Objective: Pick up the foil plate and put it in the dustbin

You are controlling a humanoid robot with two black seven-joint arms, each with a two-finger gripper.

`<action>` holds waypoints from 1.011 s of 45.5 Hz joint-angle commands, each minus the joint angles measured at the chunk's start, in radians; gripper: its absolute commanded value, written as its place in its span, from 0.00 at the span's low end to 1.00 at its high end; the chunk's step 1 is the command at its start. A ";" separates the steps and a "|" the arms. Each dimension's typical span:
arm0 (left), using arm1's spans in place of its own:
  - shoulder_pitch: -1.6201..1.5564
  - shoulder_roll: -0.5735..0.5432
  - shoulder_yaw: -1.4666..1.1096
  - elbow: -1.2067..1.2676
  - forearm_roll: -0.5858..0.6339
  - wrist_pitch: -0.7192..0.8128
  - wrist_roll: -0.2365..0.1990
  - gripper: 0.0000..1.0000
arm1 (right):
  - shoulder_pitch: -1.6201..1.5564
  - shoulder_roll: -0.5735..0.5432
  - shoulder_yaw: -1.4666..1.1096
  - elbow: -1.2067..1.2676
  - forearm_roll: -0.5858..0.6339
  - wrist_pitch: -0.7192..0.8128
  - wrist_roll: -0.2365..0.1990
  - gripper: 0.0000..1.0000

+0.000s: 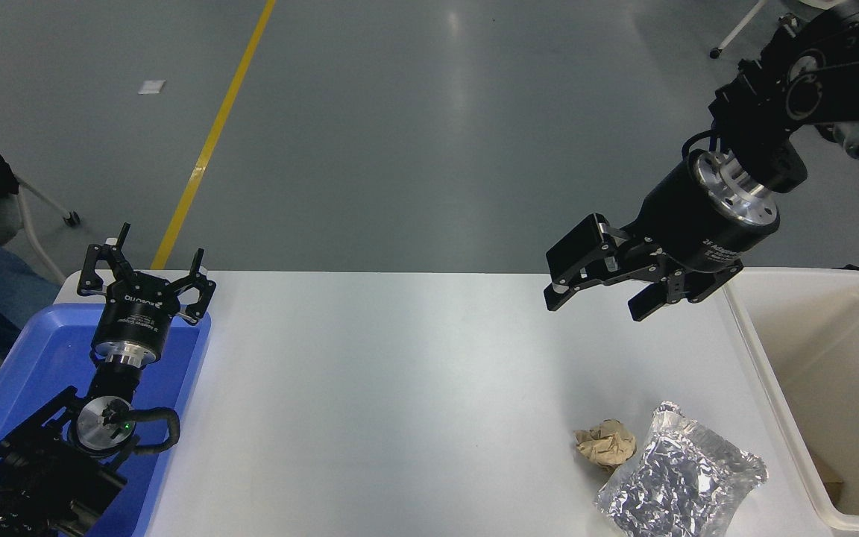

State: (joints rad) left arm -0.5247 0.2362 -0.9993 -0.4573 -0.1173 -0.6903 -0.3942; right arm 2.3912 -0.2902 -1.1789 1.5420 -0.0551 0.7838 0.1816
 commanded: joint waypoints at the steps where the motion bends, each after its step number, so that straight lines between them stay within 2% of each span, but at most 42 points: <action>1: 0.000 0.000 -0.001 0.000 -0.001 0.000 0.005 1.00 | -0.024 -0.001 -0.002 -0.032 -0.014 0.002 -0.007 1.00; 10: 0.000 0.000 0.001 0.000 0.001 0.000 0.000 1.00 | -0.115 0.011 0.004 -0.106 -0.038 -0.018 -0.008 1.00; 20: 0.000 0.000 0.001 0.000 0.001 0.000 -0.002 1.00 | -0.254 -0.010 0.004 -0.125 -0.189 -0.073 -0.010 1.00; 23: 0.000 0.000 0.001 0.000 -0.001 0.000 0.000 1.00 | -0.300 -0.056 -0.002 -0.126 -0.210 -0.095 -0.017 1.00; 29: 0.000 0.000 0.001 0.000 -0.001 0.000 0.000 1.00 | -0.386 -0.194 -0.005 -0.126 -0.235 -0.100 -0.065 1.00; 36: 0.000 0.000 0.001 0.000 -0.001 0.000 0.000 1.00 | -0.516 -0.365 0.010 -0.157 -0.278 -0.123 -0.100 1.00; 46: 0.000 0.000 0.001 -0.001 -0.001 0.000 0.000 1.00 | -0.720 -0.500 0.042 -0.232 -0.341 -0.184 -0.108 1.00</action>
State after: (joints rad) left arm -0.5247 0.2362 -0.9986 -0.4574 -0.1178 -0.6902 -0.3950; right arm 1.8754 -0.6231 -1.1699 1.3716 -0.3225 0.6536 0.0953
